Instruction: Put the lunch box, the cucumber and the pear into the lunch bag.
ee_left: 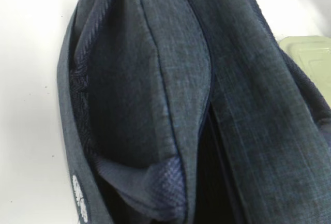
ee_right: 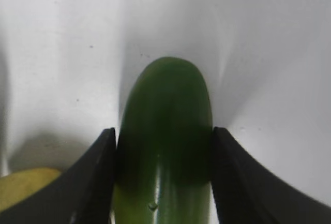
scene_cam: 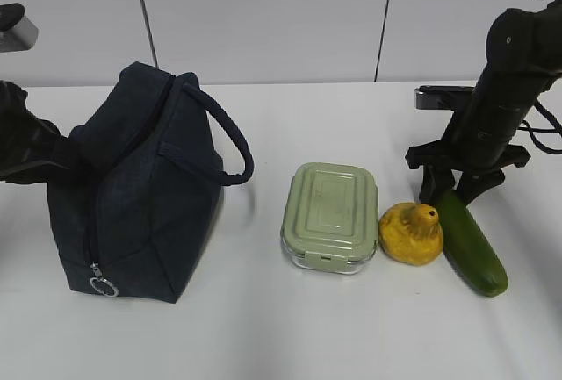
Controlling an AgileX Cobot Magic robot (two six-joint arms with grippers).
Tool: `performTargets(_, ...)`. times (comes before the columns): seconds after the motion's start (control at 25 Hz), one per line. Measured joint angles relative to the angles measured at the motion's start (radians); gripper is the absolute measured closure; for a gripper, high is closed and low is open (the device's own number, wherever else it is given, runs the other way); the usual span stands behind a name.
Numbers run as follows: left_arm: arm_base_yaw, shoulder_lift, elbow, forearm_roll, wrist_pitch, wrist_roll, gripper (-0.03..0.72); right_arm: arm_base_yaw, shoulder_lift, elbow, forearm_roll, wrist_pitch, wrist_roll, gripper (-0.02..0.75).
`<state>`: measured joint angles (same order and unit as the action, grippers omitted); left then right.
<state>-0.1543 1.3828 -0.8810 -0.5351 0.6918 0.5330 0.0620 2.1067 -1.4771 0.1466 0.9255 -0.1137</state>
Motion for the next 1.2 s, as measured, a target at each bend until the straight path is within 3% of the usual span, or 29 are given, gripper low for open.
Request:
performTargets(0.44,0.0,0.0,0.0,0.001,0.0,0.001,0.685,0.0,-0.157,-0.07,-0.01,0.064,0.0,0.37)
performTargets(0.56,0.0,0.0,0.0,0.001,0.001,0.001,0.685,0.0,-0.215,-0.128,0.095,0.115,-0.017,0.37)
performTargets(0.68,0.0,0.0,0.0,0.001,0.001,0.001,0.685,0.019,-0.255,-0.174,0.295,0.153,-0.074,0.37)
performTargets(0.84,0.0,0.0,0.0,-0.003,0.001,0.001,0.685,0.134,-0.266,-0.193,0.516,0.099,-0.121,0.37)
performTargets(1.04,0.0,0.0,0.0,-0.026,0.001,0.001,0.685,0.344,-0.257,-0.193,0.6,-0.144,-0.133,0.37)
performTargets(1.2,0.0,0.0,0.0,-0.045,0.001,0.001,0.685,0.449,-0.216,-0.193,0.725,-0.324,-0.212,0.37)
